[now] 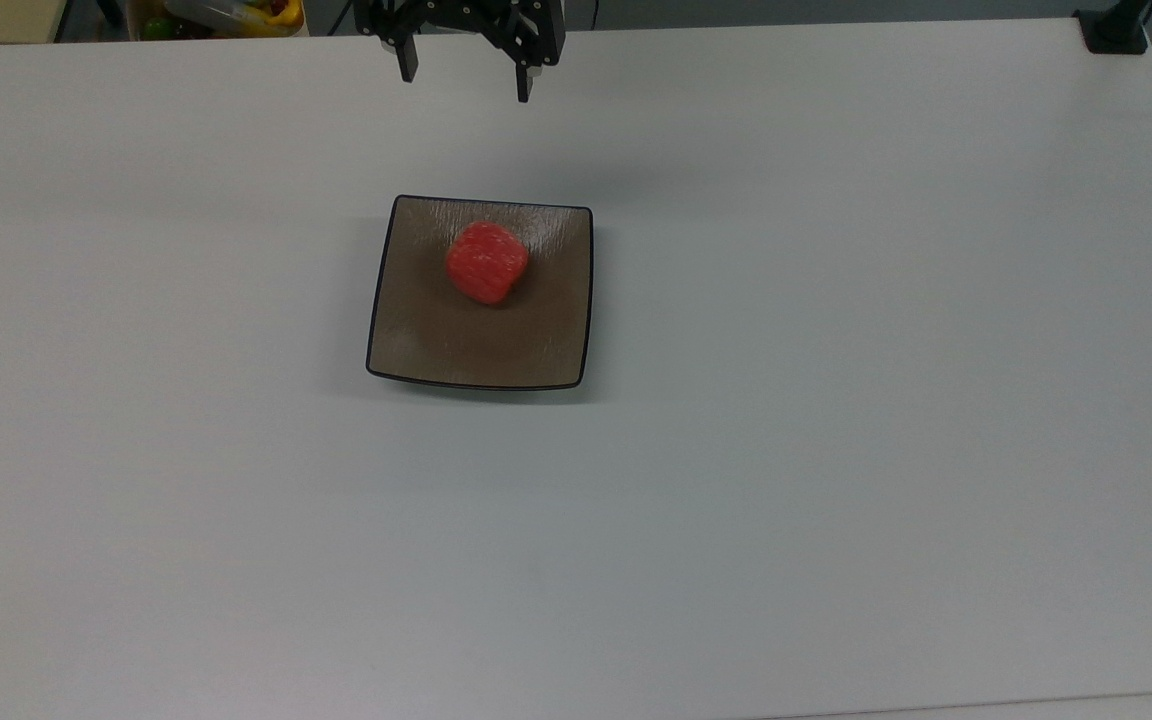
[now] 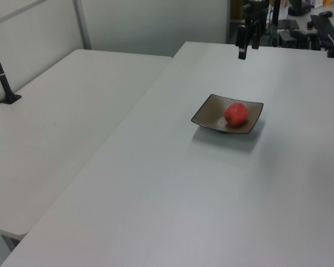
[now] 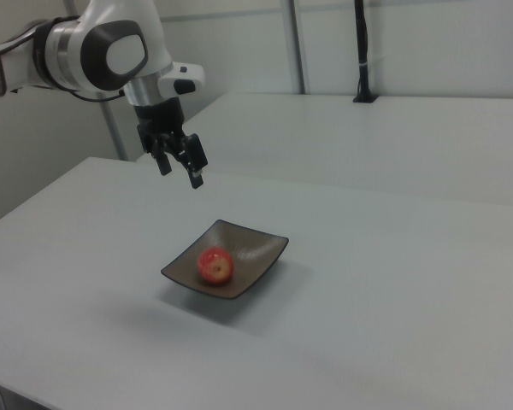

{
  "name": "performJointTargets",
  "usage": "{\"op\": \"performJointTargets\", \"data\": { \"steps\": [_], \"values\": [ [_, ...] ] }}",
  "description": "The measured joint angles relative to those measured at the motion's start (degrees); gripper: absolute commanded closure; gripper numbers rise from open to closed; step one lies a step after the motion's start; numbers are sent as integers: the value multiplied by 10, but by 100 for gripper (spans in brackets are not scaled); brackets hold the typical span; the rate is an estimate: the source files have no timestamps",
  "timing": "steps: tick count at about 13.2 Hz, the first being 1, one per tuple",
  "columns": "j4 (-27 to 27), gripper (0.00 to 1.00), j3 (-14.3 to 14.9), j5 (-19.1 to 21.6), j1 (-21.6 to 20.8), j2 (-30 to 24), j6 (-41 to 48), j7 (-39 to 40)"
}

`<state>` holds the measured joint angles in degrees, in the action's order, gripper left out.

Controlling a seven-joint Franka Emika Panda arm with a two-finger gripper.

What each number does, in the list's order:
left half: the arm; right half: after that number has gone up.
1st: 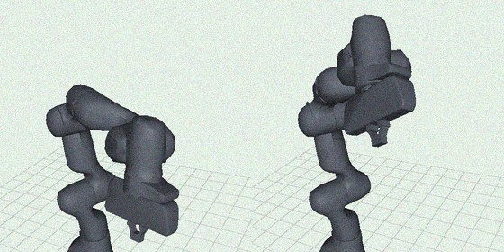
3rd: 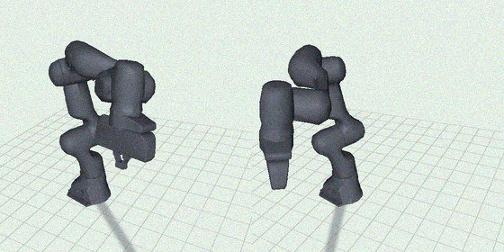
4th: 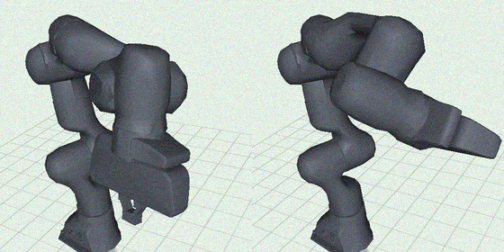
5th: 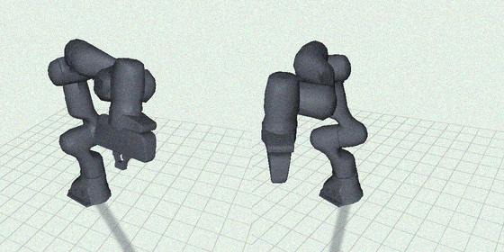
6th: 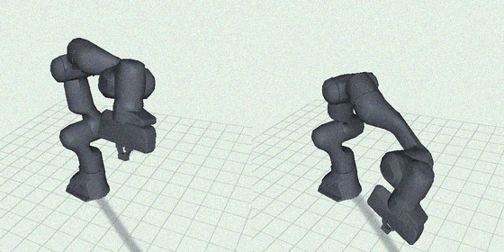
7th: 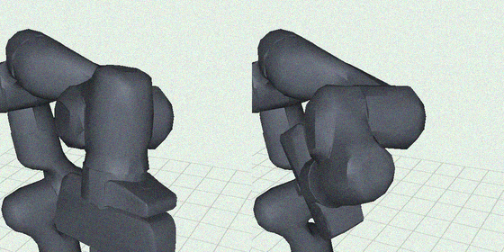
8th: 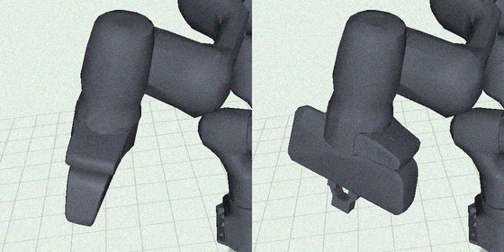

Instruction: Apples placed on a ceramic plate

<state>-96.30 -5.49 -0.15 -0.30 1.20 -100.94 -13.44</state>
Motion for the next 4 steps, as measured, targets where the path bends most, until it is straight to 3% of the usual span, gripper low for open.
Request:
{"op": "performJointTargets", "data": {
  "steps": [4],
  "values": [
    [-1,0,0,0,0,0,0,10]
  ]
}}
